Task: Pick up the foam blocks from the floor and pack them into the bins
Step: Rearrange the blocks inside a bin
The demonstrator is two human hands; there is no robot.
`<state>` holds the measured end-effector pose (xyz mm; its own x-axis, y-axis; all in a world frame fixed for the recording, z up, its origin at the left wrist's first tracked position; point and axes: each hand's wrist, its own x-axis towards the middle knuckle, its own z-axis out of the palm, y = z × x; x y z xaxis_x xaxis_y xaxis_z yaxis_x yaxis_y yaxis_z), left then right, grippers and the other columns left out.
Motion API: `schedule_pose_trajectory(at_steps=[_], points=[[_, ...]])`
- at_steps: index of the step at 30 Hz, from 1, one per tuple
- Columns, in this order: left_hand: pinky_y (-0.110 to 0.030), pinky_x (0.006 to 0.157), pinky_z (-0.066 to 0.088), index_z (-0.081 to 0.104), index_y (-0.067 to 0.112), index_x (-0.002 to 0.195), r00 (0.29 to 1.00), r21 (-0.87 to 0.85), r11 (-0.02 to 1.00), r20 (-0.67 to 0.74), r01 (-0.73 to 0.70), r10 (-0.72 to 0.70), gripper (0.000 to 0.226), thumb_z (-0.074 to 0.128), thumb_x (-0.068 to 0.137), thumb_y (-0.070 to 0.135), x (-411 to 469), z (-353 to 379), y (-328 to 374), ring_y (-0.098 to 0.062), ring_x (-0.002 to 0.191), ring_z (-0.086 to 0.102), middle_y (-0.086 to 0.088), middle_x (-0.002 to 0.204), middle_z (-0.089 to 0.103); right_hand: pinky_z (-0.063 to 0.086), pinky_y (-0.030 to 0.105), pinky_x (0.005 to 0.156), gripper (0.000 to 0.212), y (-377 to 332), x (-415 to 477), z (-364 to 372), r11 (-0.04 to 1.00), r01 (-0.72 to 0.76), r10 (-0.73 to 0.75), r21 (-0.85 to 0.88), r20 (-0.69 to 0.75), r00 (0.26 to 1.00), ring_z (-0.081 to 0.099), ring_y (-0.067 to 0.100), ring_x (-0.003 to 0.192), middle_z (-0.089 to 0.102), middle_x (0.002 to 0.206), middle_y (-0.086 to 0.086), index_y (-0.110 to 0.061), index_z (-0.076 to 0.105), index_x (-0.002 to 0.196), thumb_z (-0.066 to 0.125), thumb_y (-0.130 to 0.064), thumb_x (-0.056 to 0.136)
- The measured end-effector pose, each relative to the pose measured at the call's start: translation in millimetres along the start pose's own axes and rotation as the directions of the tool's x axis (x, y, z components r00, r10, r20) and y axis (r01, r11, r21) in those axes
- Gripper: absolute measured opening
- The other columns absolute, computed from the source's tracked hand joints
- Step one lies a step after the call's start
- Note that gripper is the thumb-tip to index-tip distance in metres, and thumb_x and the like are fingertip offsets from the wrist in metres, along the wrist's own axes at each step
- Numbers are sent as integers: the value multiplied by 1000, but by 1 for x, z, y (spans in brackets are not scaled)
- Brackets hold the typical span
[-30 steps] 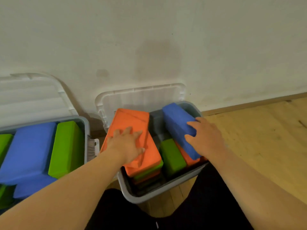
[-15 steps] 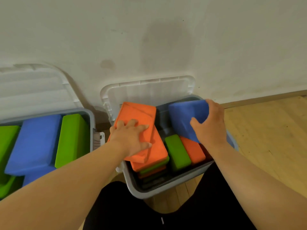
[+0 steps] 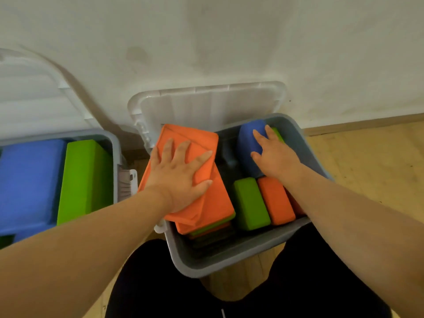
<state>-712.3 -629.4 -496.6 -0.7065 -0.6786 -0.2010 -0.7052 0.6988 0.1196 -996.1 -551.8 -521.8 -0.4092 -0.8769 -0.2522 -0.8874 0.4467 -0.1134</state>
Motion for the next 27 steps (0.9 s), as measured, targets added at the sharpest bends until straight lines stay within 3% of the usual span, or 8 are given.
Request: schedule_pose_trajectory(at_steps=[3, 7, 16, 19, 21, 24, 26, 27], points=[[-66, 120, 2, -10, 63, 150, 1000, 2, 1000, -14, 14, -14, 76, 24, 86, 84, -1, 2, -4, -43, 153, -3, -4, 167, 1, 38, 46, 114, 72, 10, 33, 35, 997, -20, 30, -78, 135, 990, 36, 37, 146, 11, 169, 18, -21, 19, 163, 51, -43, 103], [-67, 119, 4, -1, 62, 152, 999, -11, 1000, -31, 16, -17, 77, 25, 83, 85, 2, 5, -6, -43, 152, 1, -4, 166, 8, 33, 44, 110, 69, 18, 61, 66, 976, 28, -1, -215, 123, 992, 27, 26, 151, 24, 165, 17, -20, 20, 162, 45, -47, 104], [-67, 119, 7, 8, 61, 154, 998, -21, 999, -63, 30, -32, 75, 26, 85, 83, 4, 8, -4, -45, 151, 7, -6, 165, 15, 39, 51, 105, 73, 29, 67, 88, 992, -67, 82, -103, 154, 985, 35, 41, 141, 8, 171, 1, -39, 12, 162, 41, -59, 98], [-67, 119, 7, 4, 60, 155, 998, 4, 1000, -47, 31, -31, 73, 21, 88, 81, 4, 7, 0, -45, 152, 5, -6, 166, 12, 36, 57, 110, 78, 14, 57, 82, 991, -121, 132, -64, 235, 963, 25, 43, 146, -2, 172, -2, -41, 6, 161, 42, -63, 95], [-66, 120, 5, 5, 58, 156, 999, -1, 1000, -44, 29, -29, 70, 21, 90, 75, 1, 8, -1, -44, 152, 5, -5, 167, 12, 27, 60, 116, 80, -9, 27, 71, 974, -202, 176, 102, 225, 958, 16, 40, 151, -2, 171, -1, -39, 9, 162, 48, -61, 95], [-63, 122, 2, 11, 48, 159, 996, -64, 995, -41, 71, -74, 72, 22, 89, 62, -6, 7, -4, -38, 154, 3, 0, 169, 12, 31, 41, 118, 65, -45, -40, 66, 750, -252, 211, 611, 140, 967, 35, 29, 146, 34, 162, 9, -24, 35, 157, 61, -40, 100], [-64, 122, 2, 13, 41, 160, 985, -94, 981, -29, 169, -172, 75, 24, 89, 61, -12, 4, 3, -37, 154, 1, 2, 170, 9, 40, 34, 110, 51, -66, -90, 65, 488, -299, 183, 820, 239, 954, 55, 17, 129, 55, 146, 1, -30, 47, 148, 64, -35, 100], [-65, 121, 1, 10, 40, 161, 969, -105, 964, -19, 243, -246, 76, 25, 90, 63, -16, 3, 8, -41, 153, 0, 1, 170, 5, 44, 36, 109, 46, -74, -110, 66, 431, -303, 135, 850, 271, 953, 59, 13, 123, 60, 140, -4, -38, 50, 142, 65, -35, 99]])
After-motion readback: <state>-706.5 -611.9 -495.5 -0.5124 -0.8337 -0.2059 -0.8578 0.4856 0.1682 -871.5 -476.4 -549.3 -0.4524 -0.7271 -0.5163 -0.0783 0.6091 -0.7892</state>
